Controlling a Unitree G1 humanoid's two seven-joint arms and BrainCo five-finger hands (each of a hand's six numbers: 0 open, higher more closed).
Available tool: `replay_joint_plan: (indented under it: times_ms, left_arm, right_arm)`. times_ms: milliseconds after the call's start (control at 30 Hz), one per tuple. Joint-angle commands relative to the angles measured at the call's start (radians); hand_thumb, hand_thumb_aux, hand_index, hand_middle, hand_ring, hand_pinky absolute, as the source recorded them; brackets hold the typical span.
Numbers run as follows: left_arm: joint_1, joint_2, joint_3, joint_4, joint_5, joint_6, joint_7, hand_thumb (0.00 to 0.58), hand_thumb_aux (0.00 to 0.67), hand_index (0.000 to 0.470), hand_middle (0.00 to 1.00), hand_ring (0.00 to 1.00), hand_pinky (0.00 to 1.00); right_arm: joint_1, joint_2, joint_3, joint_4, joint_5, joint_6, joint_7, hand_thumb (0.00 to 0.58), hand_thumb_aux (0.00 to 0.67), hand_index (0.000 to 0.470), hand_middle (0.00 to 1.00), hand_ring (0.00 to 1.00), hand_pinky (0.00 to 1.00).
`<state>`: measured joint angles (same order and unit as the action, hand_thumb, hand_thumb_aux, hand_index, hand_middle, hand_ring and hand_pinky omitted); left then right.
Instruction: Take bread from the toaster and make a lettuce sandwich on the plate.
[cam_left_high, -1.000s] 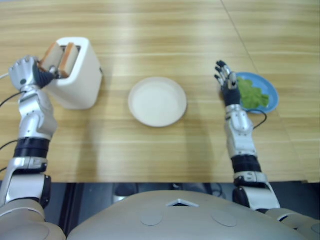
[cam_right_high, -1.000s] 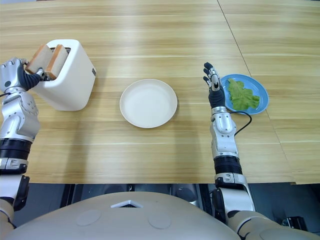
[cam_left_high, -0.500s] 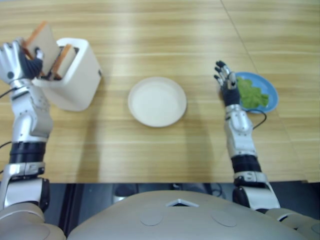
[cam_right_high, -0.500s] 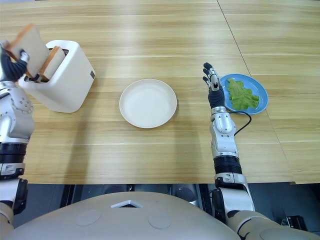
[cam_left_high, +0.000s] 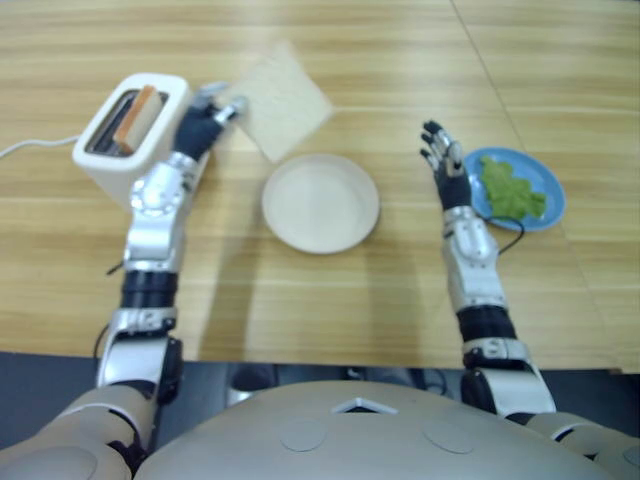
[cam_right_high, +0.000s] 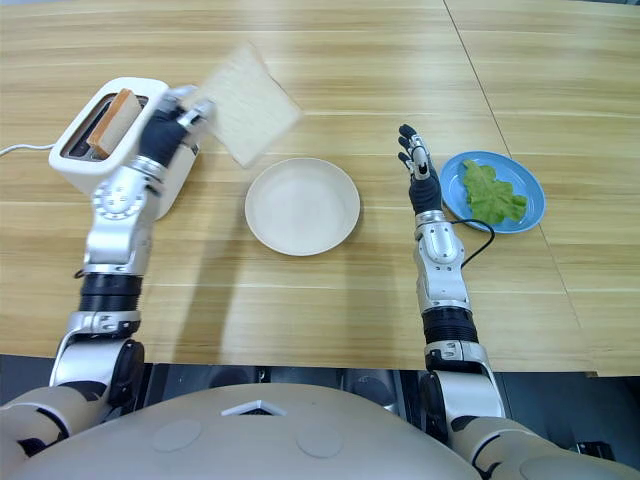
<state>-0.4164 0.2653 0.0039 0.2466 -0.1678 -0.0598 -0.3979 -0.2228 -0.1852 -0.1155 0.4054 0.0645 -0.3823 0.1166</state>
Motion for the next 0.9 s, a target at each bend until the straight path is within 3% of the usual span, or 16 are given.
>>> replay_joint_plan:
  times_ms: [33,133,300,600,633,667,700,733,767,800,833,900]
  left_arm:
    - [-0.055,-0.037,-0.051,0.247,0.051,-0.067,-0.049,0.58,0.67,0.46,1.0,1.0,1.0]
    - [-0.146,-0.085,-0.099,0.509,0.131,-0.134,-0.024,0.58,0.67,0.46,1.0,1.0,1.0]
    - [-0.236,-0.108,-0.194,0.781,0.283,-0.202,0.04,0.58,0.67,0.46,1.0,1.0,1.0]
    - [-0.201,-0.047,-0.275,0.816,0.4,-0.307,-0.009,0.58,0.67,0.46,1.0,1.0,1.0]
    - [-0.201,-0.036,-0.278,0.813,0.413,-0.308,0.002,0.553,0.525,0.361,1.0,1.0,1.0]
    - [-0.202,-0.023,-0.285,0.807,0.429,-0.309,0.02,0.553,0.525,0.361,1.0,1.0,1.0]
    - [-0.203,-0.011,-0.288,0.799,0.442,-0.312,0.039,0.371,0.268,0.184,1.0,1.0,1.0]
    - [-0.204,-0.003,-0.285,0.787,0.447,-0.314,0.055,0.0,0.0,0.0,1.0,1.0,1.0]
    - [-0.203,0.007,-0.282,0.765,0.453,-0.323,0.072,0.0,0.0,0.0,0.84,0.84,0.84]
    - [-0.201,0.017,-0.28,0.739,0.461,-0.331,0.09,0.0,0.0,0.0,0.08,0.08,0.08]
    - [-0.195,0.028,-0.275,0.698,0.468,-0.34,0.112,0.0,0.0,0.0,0.0,0.0,0.0]
    - [-0.173,0.045,-0.259,0.599,0.464,-0.349,0.131,0.0,0.0,0.0,0.0,0.0,0.0]
  right_arm:
    - [0.006,-0.005,-0.003,0.012,-0.004,0.01,0.003,0.0,0.0,0.0,0.0,0.0,0.0]
    - [0.011,-0.005,-0.003,0.01,-0.005,0.01,0.003,0.0,0.0,0.0,0.0,0.0,0.0]
    - [0.019,-0.009,-0.003,-0.007,-0.003,0.016,0.005,0.0,0.0,0.0,0.0,0.0,0.0]
    - [0.027,-0.017,-0.008,-0.01,0.0,0.017,0.008,0.0,0.0,0.0,0.0,0.0,0.0]
    - [0.029,-0.016,-0.008,-0.014,-0.001,0.019,0.006,0.0,0.0,0.0,0.0,0.0,0.0]
    - [0.03,-0.016,-0.008,-0.017,-0.001,0.02,0.005,0.0,0.0,0.0,0.0,0.0,0.0]
    - [0.031,-0.015,-0.007,-0.02,-0.002,0.021,0.004,0.0,0.0,0.0,0.0,0.0,0.0]
    - [0.031,-0.015,-0.007,-0.021,-0.002,0.022,0.004,0.0,0.0,0.0,0.0,0.0,0.0]
    - [0.03,-0.015,-0.007,-0.022,-0.002,0.023,0.004,0.0,0.0,0.0,0.0,0.0,0.0]
    - [0.031,-0.015,-0.007,-0.023,-0.002,0.023,0.005,0.0,0.0,0.0,0.0,0.0,0.0]
    - [0.031,-0.016,-0.008,-0.024,-0.001,0.024,0.006,0.0,0.0,0.0,0.0,0.0,0.0]
    - [0.032,-0.019,-0.009,-0.026,0.0,0.024,0.008,0.0,0.0,0.0,0.0,0.0,0.0]
